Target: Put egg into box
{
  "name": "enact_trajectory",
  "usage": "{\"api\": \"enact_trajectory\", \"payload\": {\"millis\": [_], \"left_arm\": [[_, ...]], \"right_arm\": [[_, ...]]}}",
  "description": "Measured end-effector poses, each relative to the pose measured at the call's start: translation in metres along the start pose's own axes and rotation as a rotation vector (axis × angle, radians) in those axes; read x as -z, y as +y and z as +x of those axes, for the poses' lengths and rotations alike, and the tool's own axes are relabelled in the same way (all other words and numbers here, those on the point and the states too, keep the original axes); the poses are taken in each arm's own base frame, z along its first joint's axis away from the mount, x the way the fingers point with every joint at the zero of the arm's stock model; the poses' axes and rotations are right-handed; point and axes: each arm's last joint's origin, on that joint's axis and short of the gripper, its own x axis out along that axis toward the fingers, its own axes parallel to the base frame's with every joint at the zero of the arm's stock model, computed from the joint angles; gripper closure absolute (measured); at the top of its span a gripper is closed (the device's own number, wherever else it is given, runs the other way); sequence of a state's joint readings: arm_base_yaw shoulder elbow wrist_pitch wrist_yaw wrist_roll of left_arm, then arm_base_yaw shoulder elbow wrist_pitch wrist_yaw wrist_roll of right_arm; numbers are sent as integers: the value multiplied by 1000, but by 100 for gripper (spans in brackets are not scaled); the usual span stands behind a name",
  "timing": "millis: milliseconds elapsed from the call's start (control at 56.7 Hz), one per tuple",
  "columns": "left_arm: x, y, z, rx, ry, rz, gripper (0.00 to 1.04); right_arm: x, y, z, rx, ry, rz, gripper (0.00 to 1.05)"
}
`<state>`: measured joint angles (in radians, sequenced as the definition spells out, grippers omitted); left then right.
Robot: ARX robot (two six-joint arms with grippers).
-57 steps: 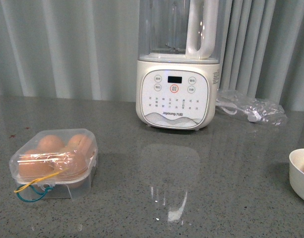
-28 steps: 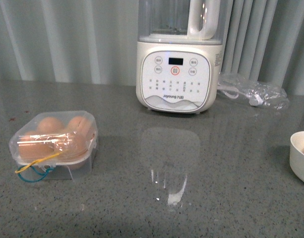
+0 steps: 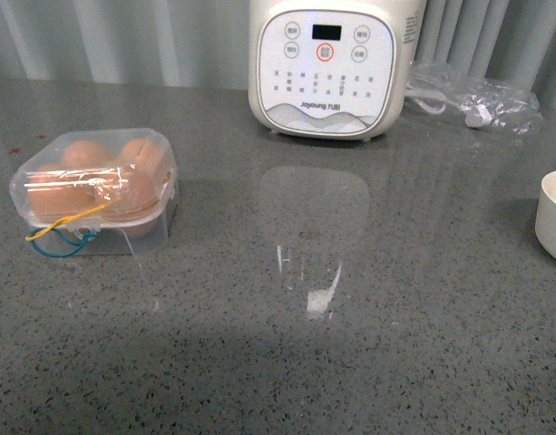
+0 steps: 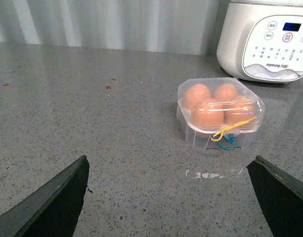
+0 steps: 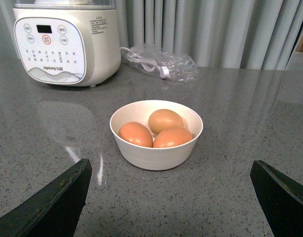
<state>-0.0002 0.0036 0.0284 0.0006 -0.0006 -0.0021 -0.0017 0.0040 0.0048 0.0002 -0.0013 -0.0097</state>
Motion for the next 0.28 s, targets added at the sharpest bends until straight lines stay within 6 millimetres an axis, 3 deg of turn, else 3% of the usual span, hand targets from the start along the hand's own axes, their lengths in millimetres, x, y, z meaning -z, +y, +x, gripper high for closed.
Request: {"api": "enact_trajectory", "payload": {"millis": [282], "left_arm": [[0,0,0,0,0,0,7]], "right_arm": [[0,0,0,0,0,0,7]]}}
